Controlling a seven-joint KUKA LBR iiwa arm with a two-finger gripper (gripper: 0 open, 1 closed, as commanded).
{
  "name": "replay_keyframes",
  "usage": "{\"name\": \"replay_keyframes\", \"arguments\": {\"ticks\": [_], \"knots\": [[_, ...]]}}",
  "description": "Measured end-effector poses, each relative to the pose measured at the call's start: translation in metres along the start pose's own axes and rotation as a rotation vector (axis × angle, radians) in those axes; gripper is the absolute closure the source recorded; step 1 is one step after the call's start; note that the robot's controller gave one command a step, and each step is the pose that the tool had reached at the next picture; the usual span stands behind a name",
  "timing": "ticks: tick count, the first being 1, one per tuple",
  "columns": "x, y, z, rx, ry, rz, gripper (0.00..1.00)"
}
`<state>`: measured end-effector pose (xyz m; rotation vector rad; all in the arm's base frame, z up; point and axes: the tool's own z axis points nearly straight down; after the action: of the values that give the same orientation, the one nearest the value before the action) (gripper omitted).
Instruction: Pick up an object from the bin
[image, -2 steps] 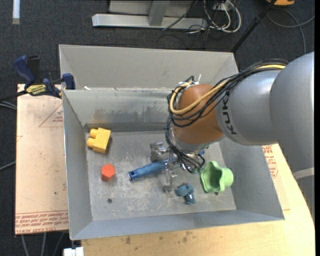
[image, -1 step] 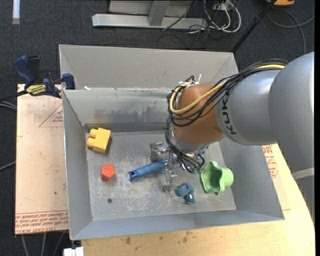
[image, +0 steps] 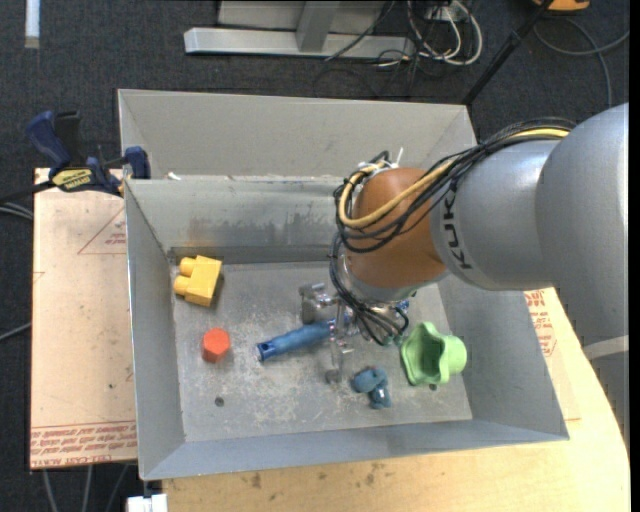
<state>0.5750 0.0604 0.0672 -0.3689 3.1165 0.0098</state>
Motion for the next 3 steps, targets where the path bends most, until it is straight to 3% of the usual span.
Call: {"name": "replay_keyframes", "arguments": {"ticks": [1, 2, 3], "knots": [[-0.001, 0.000, 0.000, -0.002, -0.002, 0.003, 0.00], [-0.001, 0.000, -0.001, -0.002, -0.003, 0.003, 1.00], [-0.004, 0.001, -0.079, 0.006, -0.006, 0.004, 1.00]]}}
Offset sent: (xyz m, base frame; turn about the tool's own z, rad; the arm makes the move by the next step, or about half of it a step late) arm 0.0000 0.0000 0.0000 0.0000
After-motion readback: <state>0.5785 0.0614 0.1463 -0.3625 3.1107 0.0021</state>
